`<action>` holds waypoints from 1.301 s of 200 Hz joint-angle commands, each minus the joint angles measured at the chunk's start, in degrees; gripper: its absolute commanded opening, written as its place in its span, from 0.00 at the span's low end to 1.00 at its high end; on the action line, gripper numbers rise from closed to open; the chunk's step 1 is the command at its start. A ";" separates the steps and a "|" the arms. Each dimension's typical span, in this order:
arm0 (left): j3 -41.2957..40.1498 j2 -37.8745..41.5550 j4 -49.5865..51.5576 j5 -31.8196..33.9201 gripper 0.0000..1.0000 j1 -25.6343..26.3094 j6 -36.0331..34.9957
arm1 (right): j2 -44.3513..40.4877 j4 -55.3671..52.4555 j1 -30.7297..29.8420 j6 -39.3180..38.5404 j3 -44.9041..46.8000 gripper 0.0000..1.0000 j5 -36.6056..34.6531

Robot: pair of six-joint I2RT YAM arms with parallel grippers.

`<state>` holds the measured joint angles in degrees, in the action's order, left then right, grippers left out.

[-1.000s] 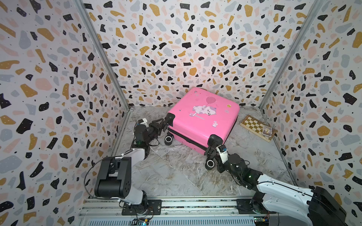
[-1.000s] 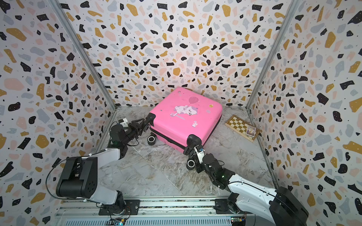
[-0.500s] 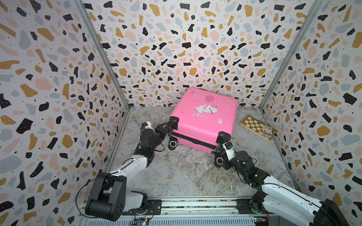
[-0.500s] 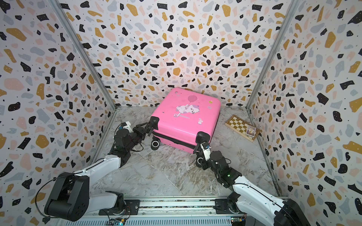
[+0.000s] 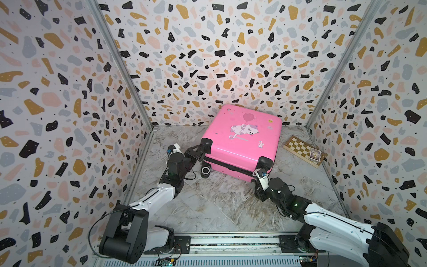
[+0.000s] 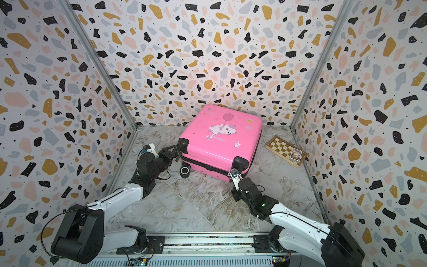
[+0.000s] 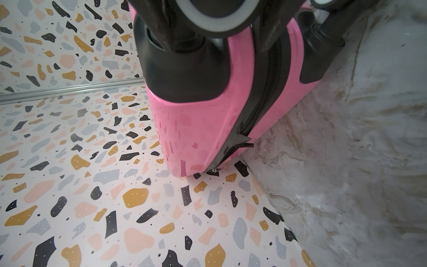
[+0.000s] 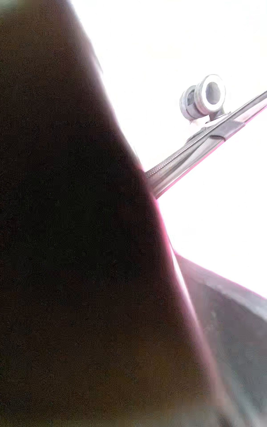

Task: Open the suitcase zippers
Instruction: Unzip the zipper on the suitcase.

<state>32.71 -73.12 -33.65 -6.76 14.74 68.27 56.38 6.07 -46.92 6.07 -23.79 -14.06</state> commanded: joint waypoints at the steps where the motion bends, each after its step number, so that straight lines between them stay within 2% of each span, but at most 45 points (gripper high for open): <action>1: 0.06 1.79 2.19 -14.60 0.34 7.23 -2.56 | 4.30 3.54 -2.21 0.66 -6.61 0.00 4.76; 25: -0.01 2.89 3.53 -13.76 0.34 8.80 -3.33 | 8.18 2.49 -1.26 2.15 -9.08 0.00 4.67; 49: -0.52 3.84 4.43 -13.51 0.34 9.92 -3.85 | 9.04 2.02 3.39 3.09 -9.69 0.00 8.25; 96: -1.34 6.44 7.02 -12.11 0.34 14.81 -4.81 | 7.85 1.93 11.60 -0.80 -9.02 0.00 15.01; 122: -0.98 7.79 9.36 -11.00 0.34 17.17 -5.80 | 6.56 2.87 13.93 -2.99 -7.58 0.00 19.96; 154: -1.17 7.57 9.25 -10.51 0.34 19.82 -5.96 | 4.24 5.72 13.45 -3.54 -4.29 0.00 27.55; 165: -1.24 7.45 9.14 -10.12 0.33 20.55 -5.96 | 3.66 7.18 12.18 -3.44 -2.93 0.00 28.21; 260: -0.76 5.67 8.24 -5.50 0.34 30.77 -7.10 | 6.34 12.72 -0.18 -0.60 -2.60 0.00 18.02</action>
<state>31.83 -65.47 -24.16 -4.78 40.71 62.06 62.13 15.18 -42.35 5.26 -25.23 -0.36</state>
